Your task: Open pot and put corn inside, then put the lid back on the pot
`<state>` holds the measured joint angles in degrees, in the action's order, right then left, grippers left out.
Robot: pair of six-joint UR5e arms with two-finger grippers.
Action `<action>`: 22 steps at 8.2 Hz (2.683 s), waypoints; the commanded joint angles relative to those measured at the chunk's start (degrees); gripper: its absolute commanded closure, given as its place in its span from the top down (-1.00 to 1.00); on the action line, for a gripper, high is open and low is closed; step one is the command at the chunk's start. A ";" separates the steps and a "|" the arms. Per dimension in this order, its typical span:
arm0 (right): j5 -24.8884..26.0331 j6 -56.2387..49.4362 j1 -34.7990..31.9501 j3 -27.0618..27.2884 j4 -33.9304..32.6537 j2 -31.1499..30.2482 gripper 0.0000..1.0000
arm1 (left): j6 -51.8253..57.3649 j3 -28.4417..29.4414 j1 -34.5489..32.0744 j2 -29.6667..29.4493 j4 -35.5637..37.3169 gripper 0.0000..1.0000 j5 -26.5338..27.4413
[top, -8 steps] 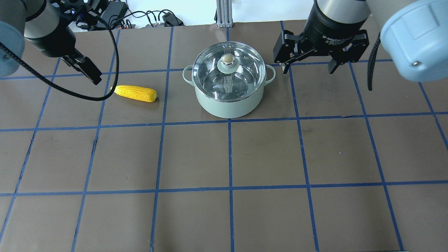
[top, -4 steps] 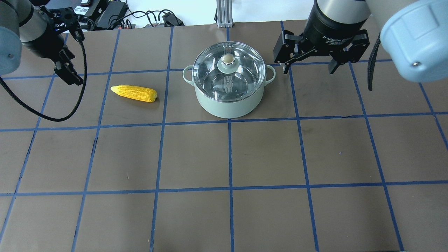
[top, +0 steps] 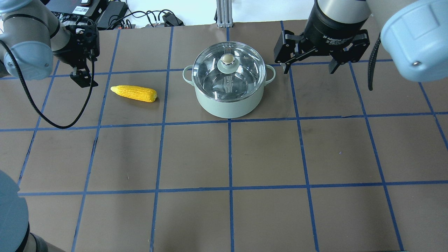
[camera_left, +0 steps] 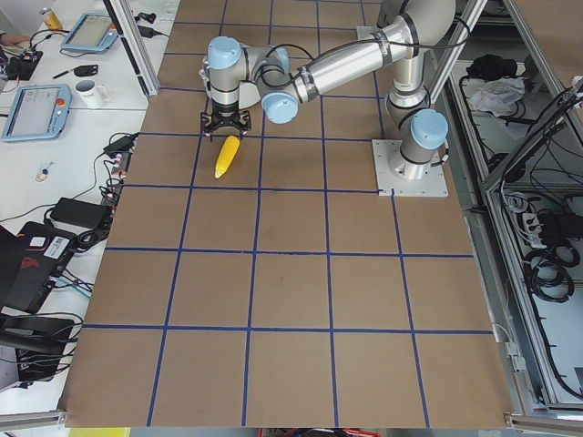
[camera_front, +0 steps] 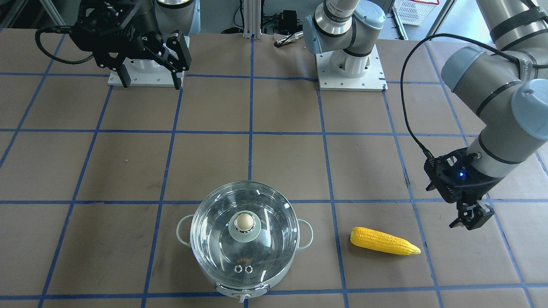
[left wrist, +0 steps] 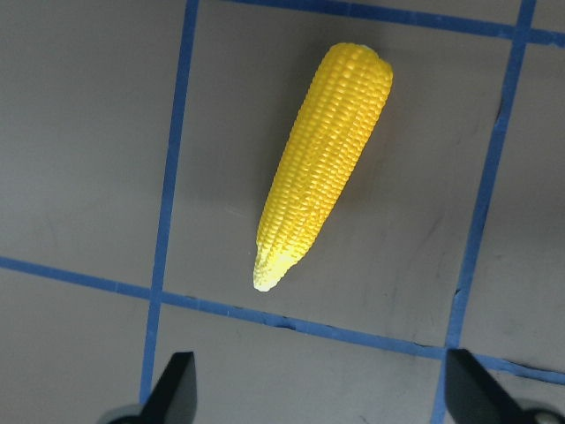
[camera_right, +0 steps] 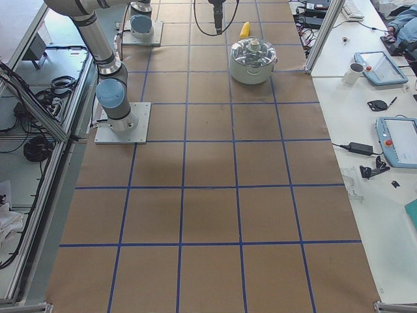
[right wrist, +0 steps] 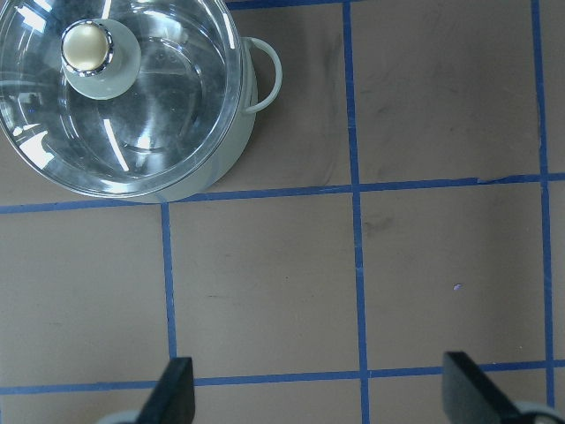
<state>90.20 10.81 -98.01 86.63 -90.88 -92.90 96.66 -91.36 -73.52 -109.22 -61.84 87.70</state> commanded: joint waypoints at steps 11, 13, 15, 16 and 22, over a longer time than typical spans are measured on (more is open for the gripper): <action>0.41 0.00 0.10 0.03 0.18 0.09 1.00 | 21.55 0.39 -0.13 -14.61 5.15 1.00 -12.38; 0.33 -0.09 0.10 0.03 0.00 0.09 1.00 | 21.47 0.48 -0.13 -15.23 5.15 1.00 -12.46; -0.11 0.00 0.01 0.03 0.00 0.17 1.00 | 21.90 0.48 -0.39 -15.23 5.33 0.14 -12.38; 0.49 0.00 0.01 0.03 0.00 0.17 1.00 | 22.25 0.48 -0.39 -15.23 7.42 -0.82 -12.38; 0.59 1.14 -0.25 0.03 0.70 0.00 1.00 | 18.67 0.39 -0.92 -7.88 5.44 -1.00 -9.93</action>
<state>90.79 11.37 -98.07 86.66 -90.52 -92.79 117.73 -90.95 -74.29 -121.57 -54.20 76.11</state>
